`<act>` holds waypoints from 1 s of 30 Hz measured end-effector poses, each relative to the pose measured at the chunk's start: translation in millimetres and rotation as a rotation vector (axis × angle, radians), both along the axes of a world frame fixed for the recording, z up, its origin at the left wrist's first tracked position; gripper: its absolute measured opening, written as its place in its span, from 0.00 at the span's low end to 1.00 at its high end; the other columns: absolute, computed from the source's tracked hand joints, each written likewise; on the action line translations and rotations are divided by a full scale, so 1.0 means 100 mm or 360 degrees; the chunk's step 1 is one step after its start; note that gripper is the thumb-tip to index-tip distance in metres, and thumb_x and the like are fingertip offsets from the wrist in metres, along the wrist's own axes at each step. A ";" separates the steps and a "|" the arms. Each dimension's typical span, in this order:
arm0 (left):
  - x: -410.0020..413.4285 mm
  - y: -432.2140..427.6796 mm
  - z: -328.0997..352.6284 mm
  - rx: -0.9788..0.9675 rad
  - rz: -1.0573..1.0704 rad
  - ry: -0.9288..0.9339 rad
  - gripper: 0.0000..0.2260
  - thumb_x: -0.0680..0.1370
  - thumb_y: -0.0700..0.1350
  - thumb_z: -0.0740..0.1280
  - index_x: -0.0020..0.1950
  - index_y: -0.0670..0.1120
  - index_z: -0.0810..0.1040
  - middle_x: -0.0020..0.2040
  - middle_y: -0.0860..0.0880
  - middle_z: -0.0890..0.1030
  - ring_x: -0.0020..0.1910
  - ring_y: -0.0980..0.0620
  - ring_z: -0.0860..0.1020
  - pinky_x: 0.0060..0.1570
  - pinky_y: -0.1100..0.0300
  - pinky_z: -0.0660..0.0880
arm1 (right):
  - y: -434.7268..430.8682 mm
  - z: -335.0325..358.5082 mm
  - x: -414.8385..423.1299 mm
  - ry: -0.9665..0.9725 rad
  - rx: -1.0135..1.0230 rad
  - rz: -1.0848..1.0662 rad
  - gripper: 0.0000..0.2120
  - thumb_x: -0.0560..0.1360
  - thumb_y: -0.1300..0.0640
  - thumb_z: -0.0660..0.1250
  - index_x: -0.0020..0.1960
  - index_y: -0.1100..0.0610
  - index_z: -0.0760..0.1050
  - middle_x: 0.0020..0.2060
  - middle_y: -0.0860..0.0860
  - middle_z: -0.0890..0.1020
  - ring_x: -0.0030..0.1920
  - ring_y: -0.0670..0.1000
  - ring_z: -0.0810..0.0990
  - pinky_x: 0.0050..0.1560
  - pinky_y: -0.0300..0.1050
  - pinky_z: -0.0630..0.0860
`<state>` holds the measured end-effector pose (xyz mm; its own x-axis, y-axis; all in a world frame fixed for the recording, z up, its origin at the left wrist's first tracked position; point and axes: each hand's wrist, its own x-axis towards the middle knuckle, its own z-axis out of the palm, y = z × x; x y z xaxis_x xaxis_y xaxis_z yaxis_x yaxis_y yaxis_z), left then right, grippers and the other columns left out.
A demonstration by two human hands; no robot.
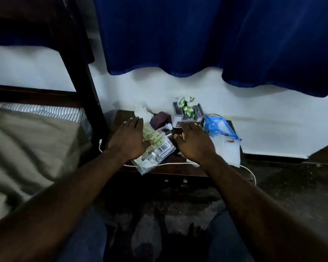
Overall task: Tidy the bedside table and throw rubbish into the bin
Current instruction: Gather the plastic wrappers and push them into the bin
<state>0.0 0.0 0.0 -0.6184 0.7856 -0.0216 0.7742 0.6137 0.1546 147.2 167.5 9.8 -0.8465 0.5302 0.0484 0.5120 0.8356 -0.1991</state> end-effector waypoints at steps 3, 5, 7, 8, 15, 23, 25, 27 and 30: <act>-0.11 0.06 -0.14 0.0055 0.0069 -0.0062 0.42 0.78 0.64 0.65 0.82 0.40 0.56 0.81 0.40 0.60 0.80 0.41 0.59 0.79 0.49 0.56 | 0.02 -0.17 -0.14 0.0006 -0.0057 -0.0009 0.24 0.81 0.49 0.62 0.74 0.56 0.71 0.70 0.57 0.77 0.69 0.62 0.73 0.67 0.55 0.71; -0.14 0.13 -0.17 0.0076 0.0085 -0.0126 0.42 0.78 0.63 0.66 0.82 0.40 0.55 0.81 0.40 0.60 0.80 0.42 0.59 0.78 0.49 0.56 | 0.01 -0.26 -0.22 -0.0024 -0.0092 -0.0006 0.24 0.79 0.49 0.61 0.72 0.57 0.72 0.67 0.58 0.78 0.67 0.62 0.75 0.64 0.56 0.73; -0.16 0.21 -0.21 0.0118 0.0066 -0.0129 0.40 0.78 0.61 0.67 0.82 0.40 0.56 0.80 0.41 0.62 0.79 0.42 0.60 0.78 0.50 0.56 | 0.01 -0.35 -0.30 -0.0030 -0.0128 -0.0010 0.24 0.78 0.49 0.60 0.71 0.57 0.72 0.65 0.58 0.78 0.64 0.62 0.76 0.62 0.56 0.74; -0.15 0.24 -0.21 0.0132 0.0040 -0.0105 0.40 0.78 0.61 0.67 0.81 0.40 0.57 0.80 0.40 0.63 0.79 0.42 0.61 0.77 0.50 0.57 | 0.00 -0.36 -0.32 -0.0049 -0.0161 -0.0024 0.25 0.77 0.48 0.61 0.72 0.57 0.72 0.66 0.58 0.78 0.65 0.62 0.76 0.62 0.56 0.74; -0.24 0.41 -0.53 0.0043 -0.0126 0.0084 0.32 0.74 0.59 0.68 0.74 0.44 0.72 0.78 0.41 0.67 0.76 0.38 0.65 0.76 0.46 0.62 | 0.07 -0.44 -0.60 -0.0045 -0.0309 -0.0038 0.32 0.74 0.47 0.63 0.77 0.57 0.68 0.71 0.58 0.74 0.71 0.63 0.72 0.70 0.57 0.72; -0.28 0.52 -0.52 0.0201 -0.0101 0.0056 0.17 0.70 0.47 0.71 0.58 0.47 0.82 0.71 0.45 0.75 0.68 0.39 0.71 0.69 0.48 0.68 | 0.17 -0.49 -0.65 0.0072 -0.0299 -0.0021 0.27 0.75 0.50 0.69 0.73 0.55 0.72 0.68 0.57 0.77 0.68 0.61 0.74 0.67 0.54 0.72; -0.28 0.54 -0.54 0.0213 -0.0106 0.0064 0.15 0.69 0.46 0.69 0.55 0.46 0.83 0.66 0.45 0.78 0.63 0.39 0.74 0.65 0.47 0.70 | 0.18 -0.50 -0.65 0.0072 -0.0317 -0.0011 0.27 0.75 0.51 0.69 0.73 0.55 0.72 0.69 0.56 0.76 0.69 0.61 0.73 0.67 0.53 0.72; -0.29 0.55 -0.57 0.0196 -0.0131 0.0084 0.15 0.69 0.46 0.66 0.52 0.45 0.83 0.62 0.44 0.80 0.60 0.40 0.76 0.63 0.46 0.71 | 0.19 -0.50 -0.65 0.0067 -0.0337 -0.0003 0.27 0.75 0.51 0.69 0.73 0.55 0.72 0.69 0.56 0.76 0.69 0.60 0.73 0.68 0.53 0.71; -0.30 0.56 -0.50 0.0176 -0.0172 0.0084 0.16 0.69 0.50 0.59 0.46 0.46 0.83 0.51 0.45 0.83 0.51 0.43 0.79 0.57 0.47 0.73 | 0.21 -0.48 -0.65 0.0122 -0.0373 0.0015 0.26 0.74 0.52 0.70 0.71 0.54 0.74 0.67 0.55 0.77 0.67 0.59 0.75 0.66 0.52 0.73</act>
